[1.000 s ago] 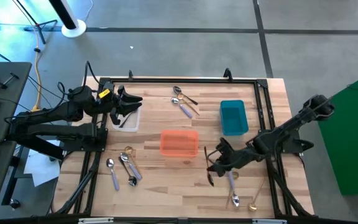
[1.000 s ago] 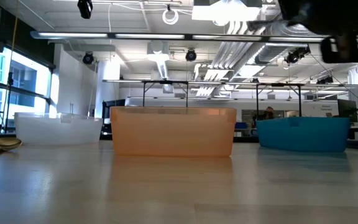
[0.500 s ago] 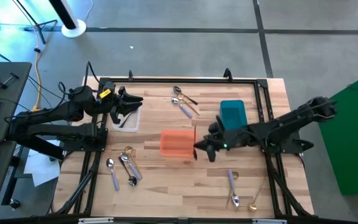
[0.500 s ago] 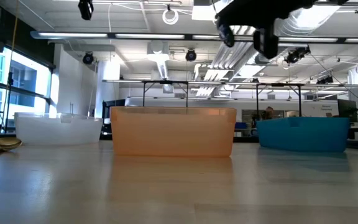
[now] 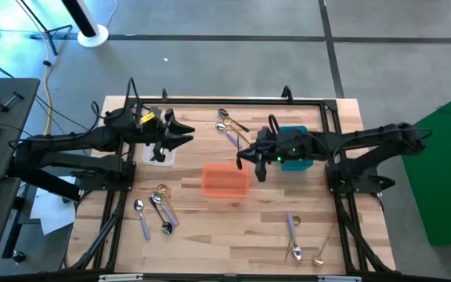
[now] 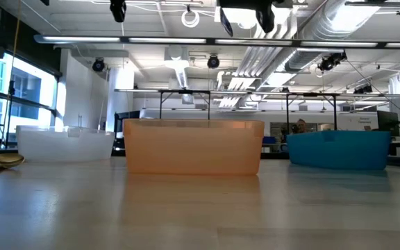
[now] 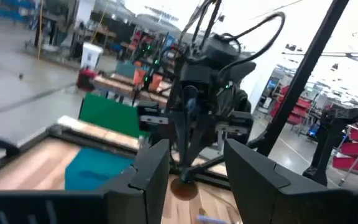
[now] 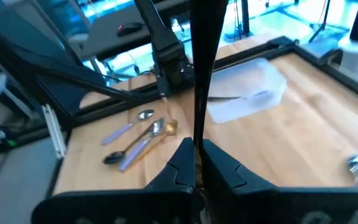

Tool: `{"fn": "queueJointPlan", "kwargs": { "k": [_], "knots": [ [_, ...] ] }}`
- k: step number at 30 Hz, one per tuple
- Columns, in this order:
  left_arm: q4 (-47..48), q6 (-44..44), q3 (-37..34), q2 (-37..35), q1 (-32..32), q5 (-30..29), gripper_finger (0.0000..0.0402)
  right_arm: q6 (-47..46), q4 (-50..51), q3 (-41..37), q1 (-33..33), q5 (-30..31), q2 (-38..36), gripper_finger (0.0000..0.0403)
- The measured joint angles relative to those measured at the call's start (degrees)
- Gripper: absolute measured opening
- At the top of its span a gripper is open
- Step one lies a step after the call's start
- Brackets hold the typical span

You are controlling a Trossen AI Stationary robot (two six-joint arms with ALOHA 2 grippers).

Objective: Sort silverware by color (type)
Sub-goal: Put the right black spoon into the white bin

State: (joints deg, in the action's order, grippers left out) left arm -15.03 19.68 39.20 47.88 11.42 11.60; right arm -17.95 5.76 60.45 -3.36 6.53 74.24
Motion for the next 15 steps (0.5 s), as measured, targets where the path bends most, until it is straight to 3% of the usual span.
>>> {"fn": "queueJointPlan", "kwargs": {
  "k": [6,11,15],
  "knots": [
    [-3.2,-0.3,0.0,0.7,-0.2,-0.1,0.0145,7.6,0.2,2.4,4.5,-5.6,0.0,0.0000],
    [-5.1,-0.4,0.0,2.0,-0.2,-0.3,0.0145,7.7,0.1,2.5,6.9,-12.2,0.0,0.0000],
    [-6.3,-2.7,0.0,5.1,-0.2,-0.3,0.0145,8.8,-0.5,2.5,7.1,-13.1,0.0,0.0000]
  ]
}}
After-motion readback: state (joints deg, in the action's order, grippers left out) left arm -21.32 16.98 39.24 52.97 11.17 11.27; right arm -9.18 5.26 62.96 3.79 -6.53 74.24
